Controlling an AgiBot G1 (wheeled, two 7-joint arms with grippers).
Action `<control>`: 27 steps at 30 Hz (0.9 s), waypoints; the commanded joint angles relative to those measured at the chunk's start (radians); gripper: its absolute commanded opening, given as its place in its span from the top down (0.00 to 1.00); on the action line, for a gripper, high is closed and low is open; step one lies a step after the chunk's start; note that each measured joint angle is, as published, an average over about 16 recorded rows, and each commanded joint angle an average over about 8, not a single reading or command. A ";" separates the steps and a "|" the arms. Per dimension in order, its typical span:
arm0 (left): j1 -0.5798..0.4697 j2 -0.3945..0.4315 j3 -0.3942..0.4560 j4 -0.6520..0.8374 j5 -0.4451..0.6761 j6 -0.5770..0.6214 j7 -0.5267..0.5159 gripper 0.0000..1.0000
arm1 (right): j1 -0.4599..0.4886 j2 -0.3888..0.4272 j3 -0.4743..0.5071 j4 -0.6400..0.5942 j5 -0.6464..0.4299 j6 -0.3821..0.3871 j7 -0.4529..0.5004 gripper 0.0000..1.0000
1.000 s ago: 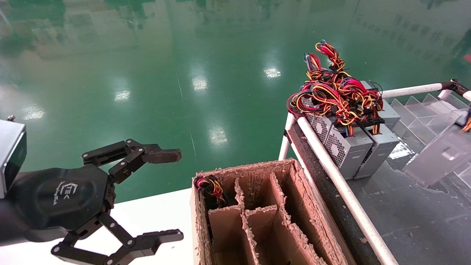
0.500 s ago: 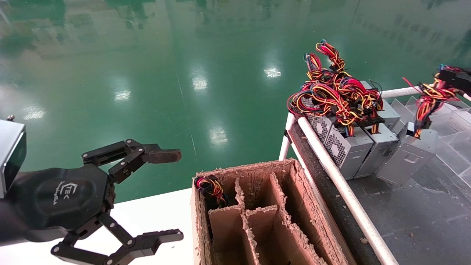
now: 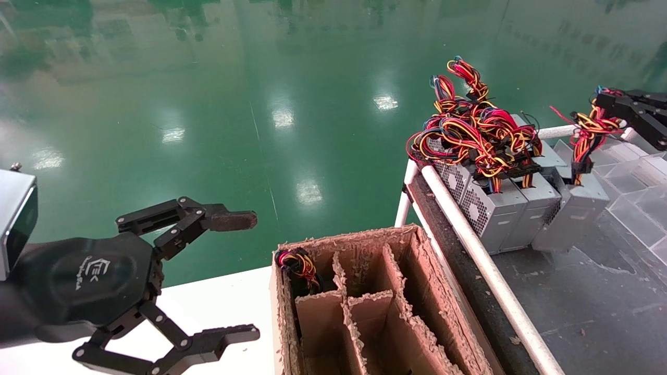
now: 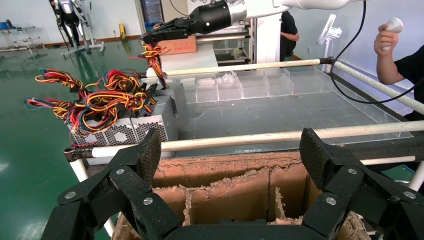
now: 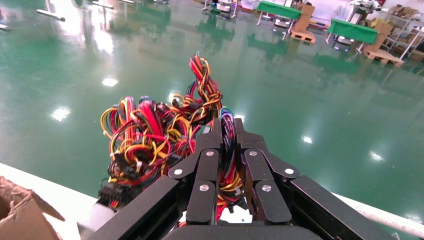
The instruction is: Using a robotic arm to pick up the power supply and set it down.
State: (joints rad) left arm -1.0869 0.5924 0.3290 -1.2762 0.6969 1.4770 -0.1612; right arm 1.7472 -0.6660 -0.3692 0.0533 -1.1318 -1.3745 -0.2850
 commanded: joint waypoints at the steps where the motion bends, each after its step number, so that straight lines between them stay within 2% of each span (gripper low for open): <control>1: 0.000 0.000 0.000 0.000 0.000 0.000 0.000 0.00 | 0.006 -0.008 -0.002 -0.006 -0.003 0.008 -0.003 1.00; 7: 0.000 0.000 0.000 0.000 0.000 0.000 0.000 0.00 | 0.014 -0.029 -0.007 -0.021 -0.010 0.020 -0.007 1.00; 8: 0.000 0.000 0.000 0.000 0.000 0.000 0.000 0.00 | 0.015 -0.032 -0.008 -0.023 -0.011 0.022 -0.007 0.97; 15: 0.000 0.000 0.000 0.000 0.000 0.000 0.000 0.00 | 0.020 -0.042 -0.011 -0.036 -0.016 0.039 -0.015 0.11; 16: 0.000 0.000 0.000 0.000 0.000 0.000 0.000 0.00 | 0.020 -0.043 -0.011 -0.038 -0.016 0.041 -0.015 0.02; 27: 0.000 0.000 0.001 0.000 -0.001 0.000 0.000 0.00 | 0.027 -0.043 -0.009 -0.045 -0.013 0.037 -0.013 0.00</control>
State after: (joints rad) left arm -1.0871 0.5921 0.3298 -1.2762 0.6964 1.4767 -0.1608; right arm 1.7744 -0.7089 -0.3780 0.0088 -1.1448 -1.3400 -0.2980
